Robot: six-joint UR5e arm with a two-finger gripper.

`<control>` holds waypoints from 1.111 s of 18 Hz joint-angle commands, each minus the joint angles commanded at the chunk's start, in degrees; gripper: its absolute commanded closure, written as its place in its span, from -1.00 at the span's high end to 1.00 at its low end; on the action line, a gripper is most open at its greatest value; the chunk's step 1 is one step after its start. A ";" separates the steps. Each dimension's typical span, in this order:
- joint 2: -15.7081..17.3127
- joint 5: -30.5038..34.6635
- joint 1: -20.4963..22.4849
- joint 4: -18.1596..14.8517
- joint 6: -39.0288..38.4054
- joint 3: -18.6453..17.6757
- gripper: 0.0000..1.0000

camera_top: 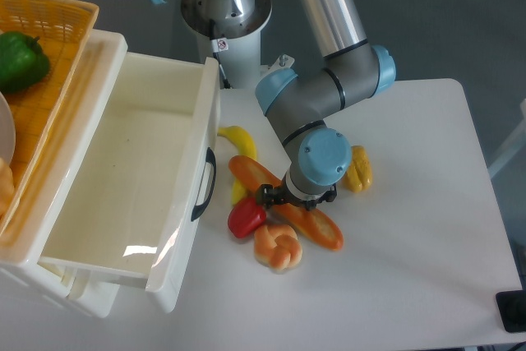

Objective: Pick up the long bread
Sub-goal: 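Close the gripper around the middle of the baguette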

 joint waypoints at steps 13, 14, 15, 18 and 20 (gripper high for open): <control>-0.70 2.10 0.26 -0.18 -3.60 2.46 1.00; -0.79 2.72 0.26 -0.18 -3.95 2.20 1.00; -0.79 2.99 0.26 -0.18 -4.39 2.20 1.00; -0.88 3.08 0.18 -0.18 -4.66 2.11 1.00; -1.14 3.08 0.18 -0.18 -4.66 2.02 1.00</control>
